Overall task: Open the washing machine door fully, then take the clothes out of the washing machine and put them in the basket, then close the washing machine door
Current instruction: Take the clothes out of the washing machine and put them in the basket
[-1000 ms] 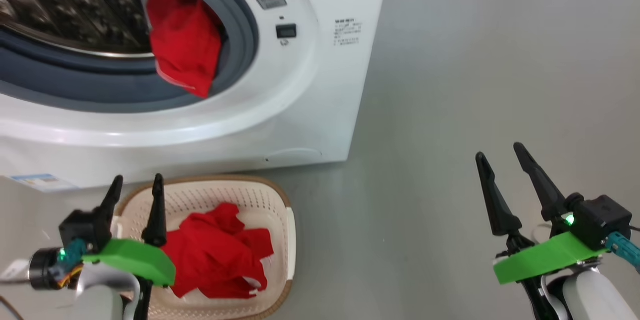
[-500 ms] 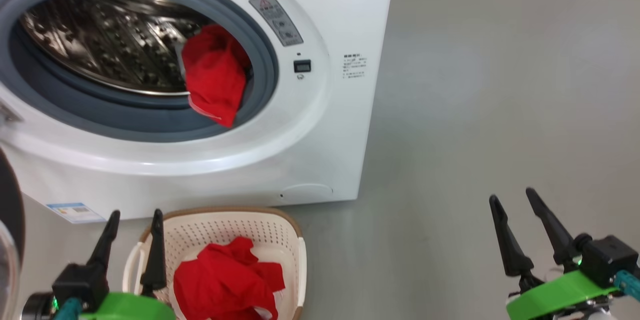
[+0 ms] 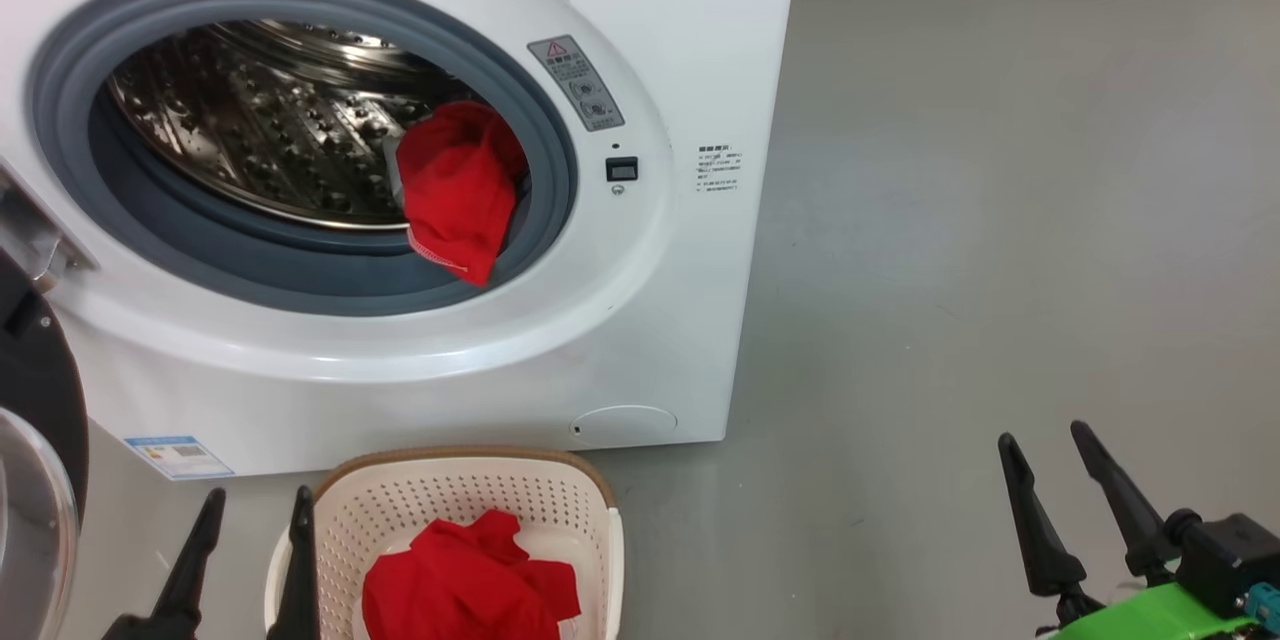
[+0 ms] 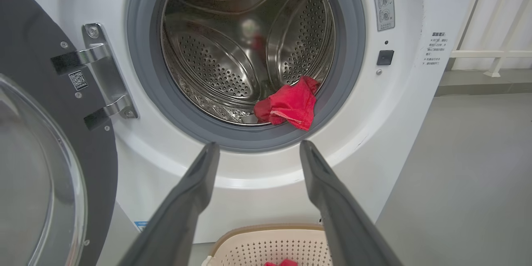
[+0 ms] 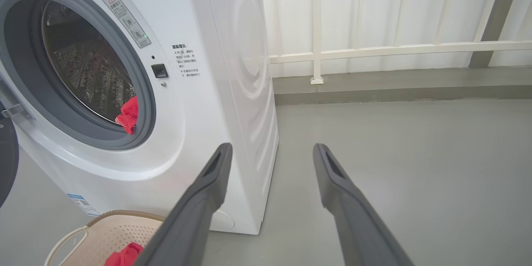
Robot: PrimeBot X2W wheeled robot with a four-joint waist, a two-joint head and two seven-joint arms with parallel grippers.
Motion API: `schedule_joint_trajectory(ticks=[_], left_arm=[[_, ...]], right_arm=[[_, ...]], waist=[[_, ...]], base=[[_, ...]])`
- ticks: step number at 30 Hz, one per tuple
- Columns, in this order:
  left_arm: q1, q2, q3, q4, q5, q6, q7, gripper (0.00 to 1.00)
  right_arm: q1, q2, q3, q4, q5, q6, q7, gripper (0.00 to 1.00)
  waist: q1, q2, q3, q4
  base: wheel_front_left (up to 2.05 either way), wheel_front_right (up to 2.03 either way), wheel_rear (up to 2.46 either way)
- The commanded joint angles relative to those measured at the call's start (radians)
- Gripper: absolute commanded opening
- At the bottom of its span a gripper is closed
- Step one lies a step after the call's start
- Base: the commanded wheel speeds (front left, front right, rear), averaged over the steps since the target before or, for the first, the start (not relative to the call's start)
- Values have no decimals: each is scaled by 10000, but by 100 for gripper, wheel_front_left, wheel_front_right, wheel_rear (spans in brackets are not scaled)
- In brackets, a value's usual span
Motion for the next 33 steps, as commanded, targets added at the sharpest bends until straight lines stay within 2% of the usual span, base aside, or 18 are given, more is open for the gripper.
schedule_joint_trajectory(ticks=[1, 26, 33], left_arm=[[1, 87, 381, -368, 80, -49, -120, 100], [306, 55, 375, -754, -46, -35, -120, 100], [-1, 54, -6, -632, -30, -39, -120, 100]], right_arm=[[67, -135, 163, -251, 40, 63, -65, 100], [111, -73, 16, -319, 26, 63, -65, 100], [-21, -60, 52, -341, 26, 63, -65, 100]], waist=[[0, 0, -37, -15], [0, 0, 101, -12], [0, 0, 295, -29]], base=[[0, 0, 0], [0, 0, 0], [0, 0, 0]])
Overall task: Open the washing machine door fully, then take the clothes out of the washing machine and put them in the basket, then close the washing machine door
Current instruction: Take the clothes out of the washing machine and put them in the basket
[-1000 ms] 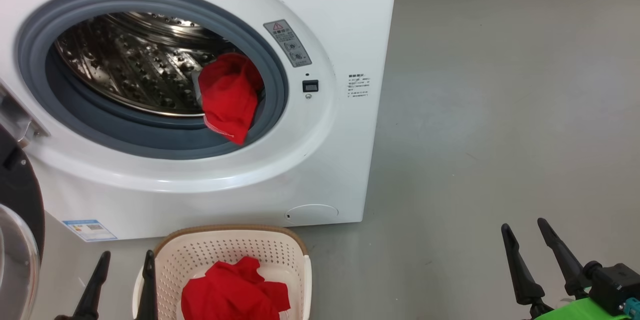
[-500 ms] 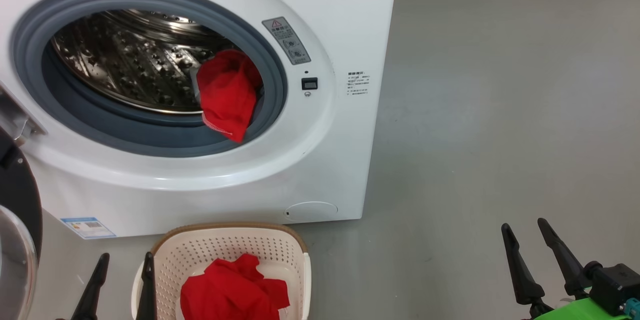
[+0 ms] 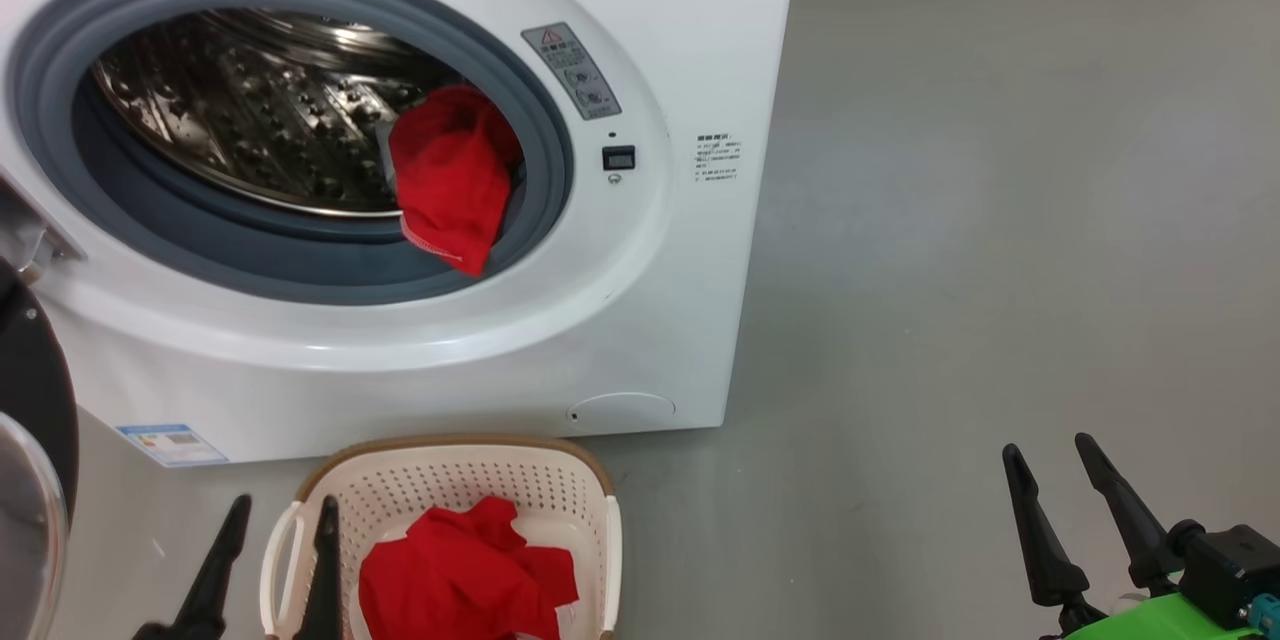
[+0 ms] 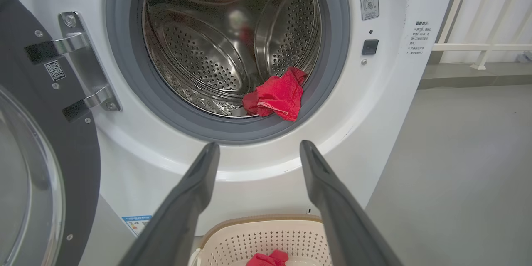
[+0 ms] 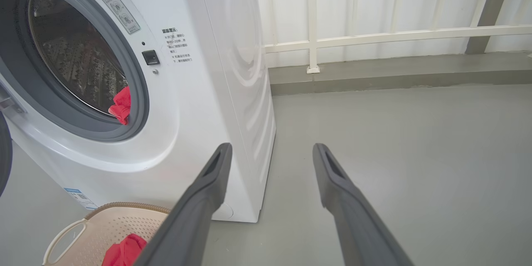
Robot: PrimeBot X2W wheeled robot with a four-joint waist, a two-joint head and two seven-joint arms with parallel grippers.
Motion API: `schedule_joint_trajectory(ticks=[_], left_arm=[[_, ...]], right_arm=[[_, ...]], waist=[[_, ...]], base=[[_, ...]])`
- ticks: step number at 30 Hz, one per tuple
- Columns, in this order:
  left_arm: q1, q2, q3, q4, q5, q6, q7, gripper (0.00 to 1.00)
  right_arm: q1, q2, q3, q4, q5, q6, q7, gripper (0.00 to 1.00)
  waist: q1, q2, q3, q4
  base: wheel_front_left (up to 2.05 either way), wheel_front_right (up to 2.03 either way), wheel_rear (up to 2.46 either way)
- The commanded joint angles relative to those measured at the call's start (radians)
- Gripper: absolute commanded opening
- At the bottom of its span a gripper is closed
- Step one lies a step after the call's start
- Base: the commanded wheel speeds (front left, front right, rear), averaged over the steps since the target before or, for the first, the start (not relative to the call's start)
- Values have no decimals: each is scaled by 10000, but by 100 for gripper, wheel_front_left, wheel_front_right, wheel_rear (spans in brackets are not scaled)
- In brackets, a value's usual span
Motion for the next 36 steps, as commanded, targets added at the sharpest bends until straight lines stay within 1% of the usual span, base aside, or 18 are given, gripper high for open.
schedule_joint_trajectory(ticks=[1, 5, 9, 14, 18, 22, 26, 30, 36], left_arm=[[-544, 54, 200, -119, -33, -41, -120, 100], [-1164, 108, -243, 561, -147, -50, -120, 100], [-2117, 437, -919, 1588, -581, -52, -120, 100], [-3801, 831, -1592, 2915, -1212, -54, -120, 100], [-5224, 985, -2008, 4098, -2044, -54, -120, 100], [-6588, 1354, -2518, 5151, -2580, -54, -120, 100], [-7833, 1689, -2874, 6090, -2880, -55, -120, 100], [-8923, 1873, -3117, 7026, -3276, -55, -120, 100], [-10005, 2192, -3566, 7963, -3769, -55, -120, 100]], right_arm=[[-334, -135, 148, -286, 24, 63, -65, 100], [-485, -98, 173, -318, 11, 63, -65, 100], [-672, -32, 252, -346, 15, 63, -65, 100], [-992, 49, 378, -358, 33, 63, -65, 100], [-1318, 98, 502, -362, 47, 63, -65, 100], [-1708, 160, 566, -395, 53, 63, -65, 100], [-1998, 210, 588, -424, 32, 63, -65, 100], [-2293, 240, 645, -433, 21, 63, -65, 100], [-2609, 285, 787, -438, 10, 63, -65, 100]], waist=[[0, 0, 130, 10], [0, 0, 379, -19], [0, 0, 723, -112], [0, 0, 1270, -260], [0, 0, 1771, -436], [0, 0, 2294, -649], [0, 0, 2757, -797], [0, 0, 3166, -931], [0, 0, 3530, -1158]], base=[[0, 0, 0], [0, 0, 0], [0, 0, 0], [0, 0, 0], [0, 0, 0], [0, 0, 0], [0, 0, 0], [0, 0, 0], [0, 0, 0]])
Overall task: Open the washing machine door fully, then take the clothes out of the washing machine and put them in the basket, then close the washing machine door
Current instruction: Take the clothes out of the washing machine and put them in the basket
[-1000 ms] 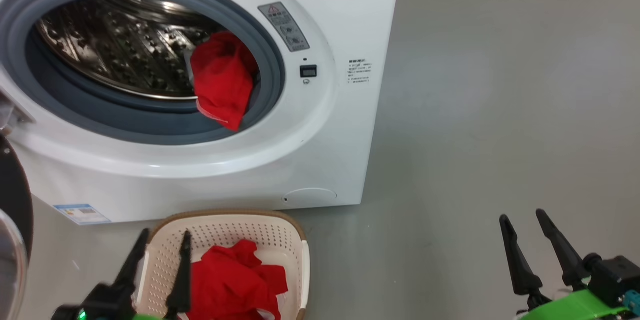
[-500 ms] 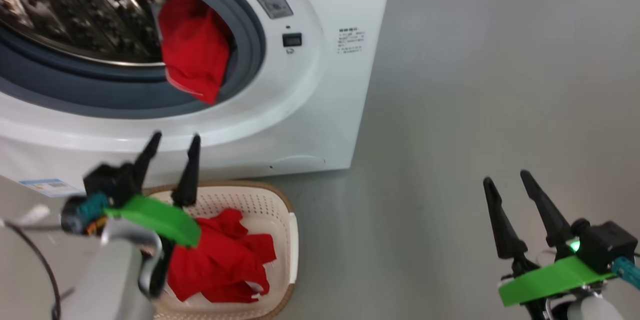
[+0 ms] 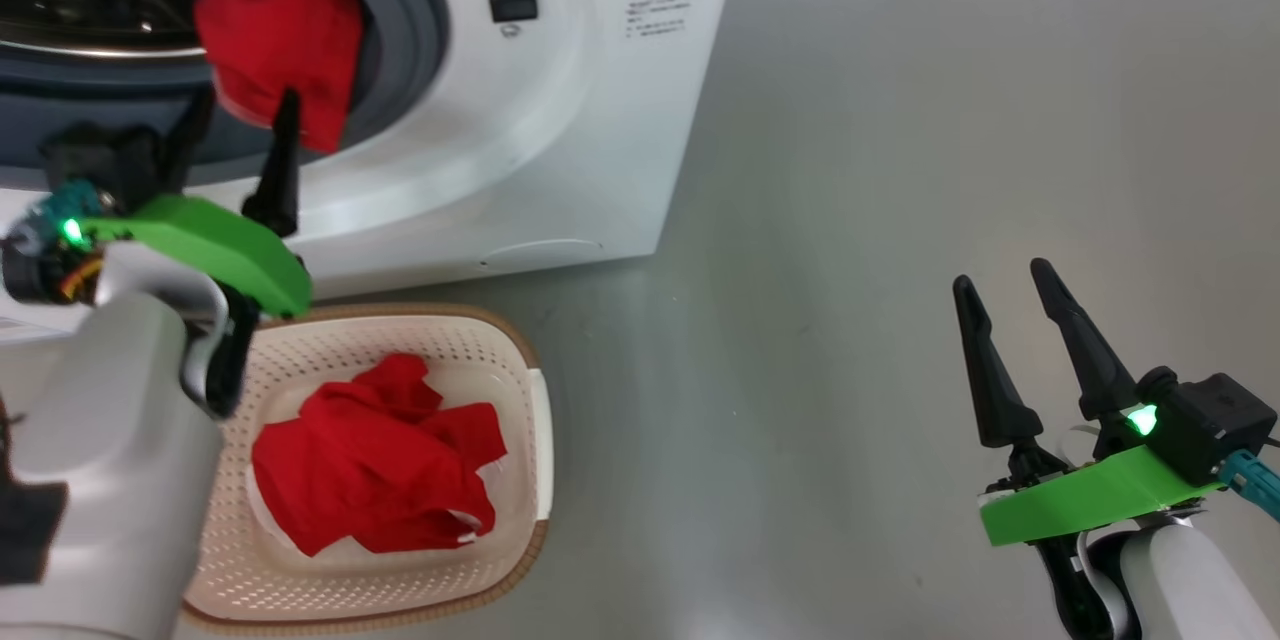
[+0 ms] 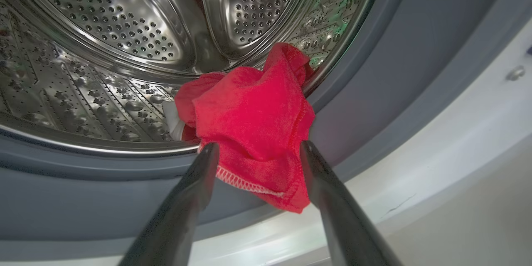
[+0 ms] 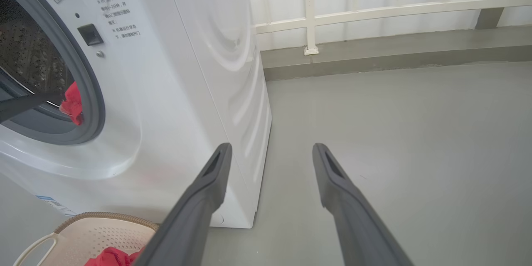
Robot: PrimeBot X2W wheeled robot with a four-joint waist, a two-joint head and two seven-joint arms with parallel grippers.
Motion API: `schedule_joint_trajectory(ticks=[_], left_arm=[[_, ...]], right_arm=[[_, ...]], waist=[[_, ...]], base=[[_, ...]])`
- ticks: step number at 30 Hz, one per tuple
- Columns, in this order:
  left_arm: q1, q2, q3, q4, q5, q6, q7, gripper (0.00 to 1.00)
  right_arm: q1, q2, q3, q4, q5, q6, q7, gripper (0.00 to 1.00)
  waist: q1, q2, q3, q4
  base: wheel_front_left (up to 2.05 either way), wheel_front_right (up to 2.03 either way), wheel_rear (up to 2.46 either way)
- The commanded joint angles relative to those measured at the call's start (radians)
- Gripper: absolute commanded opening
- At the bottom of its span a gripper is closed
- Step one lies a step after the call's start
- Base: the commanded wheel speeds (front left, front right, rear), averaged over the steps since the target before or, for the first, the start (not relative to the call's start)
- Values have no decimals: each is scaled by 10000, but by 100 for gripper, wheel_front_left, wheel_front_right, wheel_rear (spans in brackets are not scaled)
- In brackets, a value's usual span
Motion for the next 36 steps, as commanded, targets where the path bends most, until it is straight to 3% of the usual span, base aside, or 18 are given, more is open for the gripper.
schedule_joint_trajectory(ticks=[1, 9, 19, 20, 21, 22, 31, 36], left_arm=[[-312, 501, 139, -44, -96, -53, -99, 100], [-1370, 1056, -567, 1301, -973, -53, -49, 100], [-1727, 1475, -1399, 1617, -2385, -53, 280, 100], [-1737, 1502, -1465, 1621, -2491, -53, 253, 68], [-1743, 1514, -1539, 1613, -2596, -53, 231, 29], [-1741, 1516, -1622, 1589, -2706, -53, 207, 0], [-1331, 1481, -1783, 1125, -3786, -53, -78, 0], [-795, 1610, -541, -21, -3600, -53, -95, 0]], right_arm=[[-127, -39, 270, -235, 11, 63, -65, 100], [-383, 34, 473, -247, 20, 63, -65, 100], [-417, 99, 478, -297, 18, 63, -65, 100], [-416, 100, 472, -306, 14, 63, -65, 100], [-418, 98, 469, -312, 10, 63, -65, 100], [-420, 93, 464, -315, 6, 63, -65, 100], [-333, 13, 390, -252, -17, 63, -65, 100], [-250, -52, 333, -252, -30, 63, -65, 100]], waist=[[0, -1, 300, -262], [0, -1, 663, -669], [0, -1, 788, -880], [0, -1, 785, -880], [0, -1, 785, -876], [0, -1, 778, -864], [0, -1, 386, -618], [0, -1, 112, -393]], base=[[0, 0, 0], [0, 0, 0], [0, 0, 0], [0, 0, 0], [0, 0, 0], [0, 0, 0], [0, 0, 0], [0, 0, 0]])
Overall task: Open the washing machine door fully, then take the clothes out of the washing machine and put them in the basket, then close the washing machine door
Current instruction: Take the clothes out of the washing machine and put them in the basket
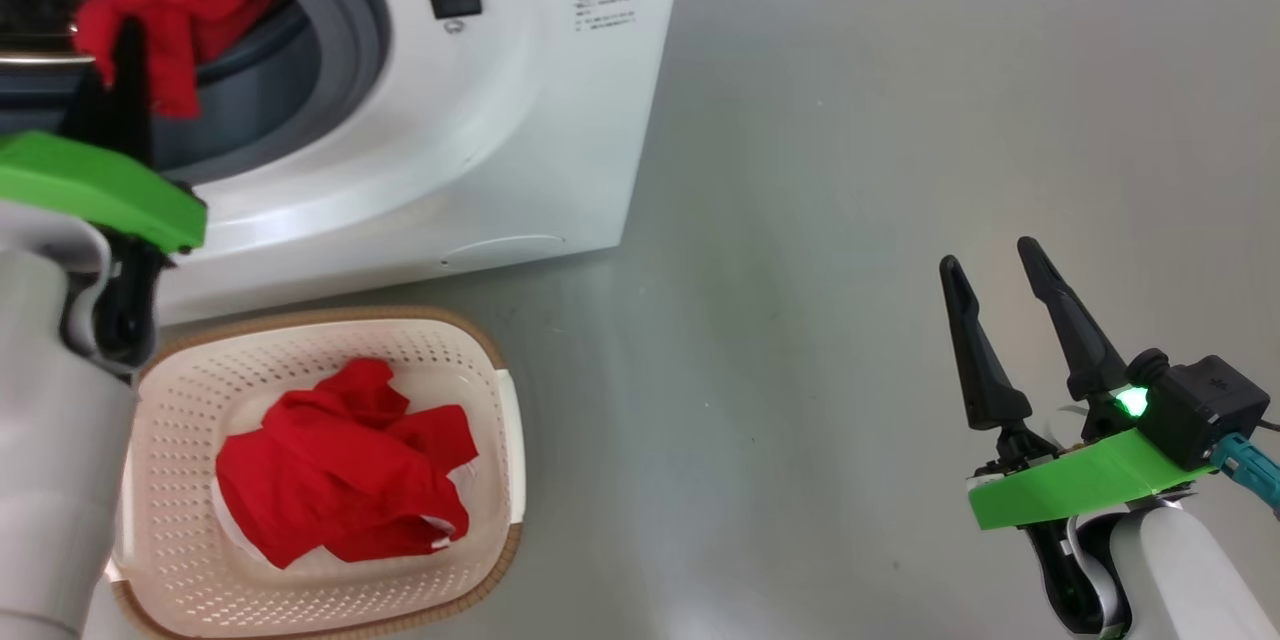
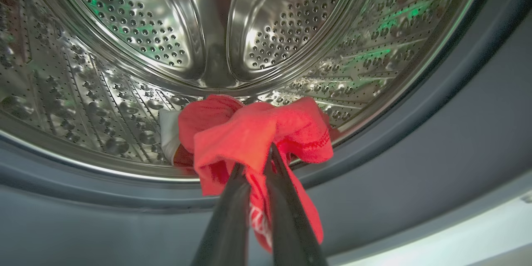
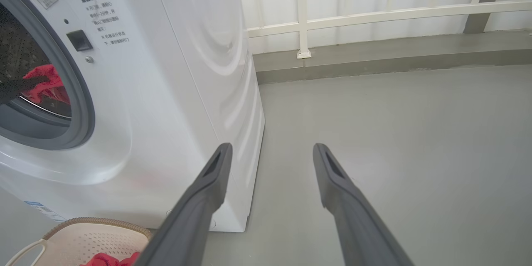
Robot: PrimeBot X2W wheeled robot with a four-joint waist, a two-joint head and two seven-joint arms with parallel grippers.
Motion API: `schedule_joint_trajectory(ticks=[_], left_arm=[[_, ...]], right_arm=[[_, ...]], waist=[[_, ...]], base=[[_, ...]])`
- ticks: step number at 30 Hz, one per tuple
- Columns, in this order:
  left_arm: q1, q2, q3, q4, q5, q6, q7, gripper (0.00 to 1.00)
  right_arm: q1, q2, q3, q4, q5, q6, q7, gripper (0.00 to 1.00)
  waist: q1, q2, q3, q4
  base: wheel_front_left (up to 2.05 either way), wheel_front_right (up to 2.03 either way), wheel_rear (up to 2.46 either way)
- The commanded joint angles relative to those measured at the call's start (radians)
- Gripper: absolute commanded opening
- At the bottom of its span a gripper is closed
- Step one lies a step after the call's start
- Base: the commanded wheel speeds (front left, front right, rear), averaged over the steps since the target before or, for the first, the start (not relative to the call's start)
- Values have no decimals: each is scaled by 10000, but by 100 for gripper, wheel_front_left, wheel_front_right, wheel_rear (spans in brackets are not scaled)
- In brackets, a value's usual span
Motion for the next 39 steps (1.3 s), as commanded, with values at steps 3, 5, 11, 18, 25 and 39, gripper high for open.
schedule_joint_trajectory(ticks=[3, 5, 11, 18, 25, 39], left_arm=[[909, 380, 1721, -1291, 760, -53, -115, 0], [1400, 201, 2434, -1885, 1286, -53, -116, 0], [2587, -305, 3881, -3521, 3288, -54, -117, 0], [4047, -1396, 5297, -5735, 4815, -54, -117, 0], [5458, -2132, 6187, -8414, 5445, -54, -118, 0], [7248, -2752, 6907, -12576, 6017, -54, -118, 0]], right_arm=[[160, -185, 88, -210, -26, 63, -65, 100], [221, -211, 73, -216, -36, 63, -65, 100], [336, -257, 40, -218, -50, 63, -65, 100], [495, -324, 10, -198, -46, 63, -65, 100], [751, -370, -64, -183, -46, 63, -65, 100], [1153, -380, -10, -122, -28, 63, -65, 100]], waist=[[0, 0, -355, 307], [0, 0, -474, 394], [0, 0, -685, 586], [0, 0, -1006, 840], [0, 0, -1457, 1072], [0, 0, -2017, 1228]], base=[[0, 0, 0], [0, 0, 0], [0, 0, 0], [0, 0, 0], [0, 0, 0], [0, 0, 0]])
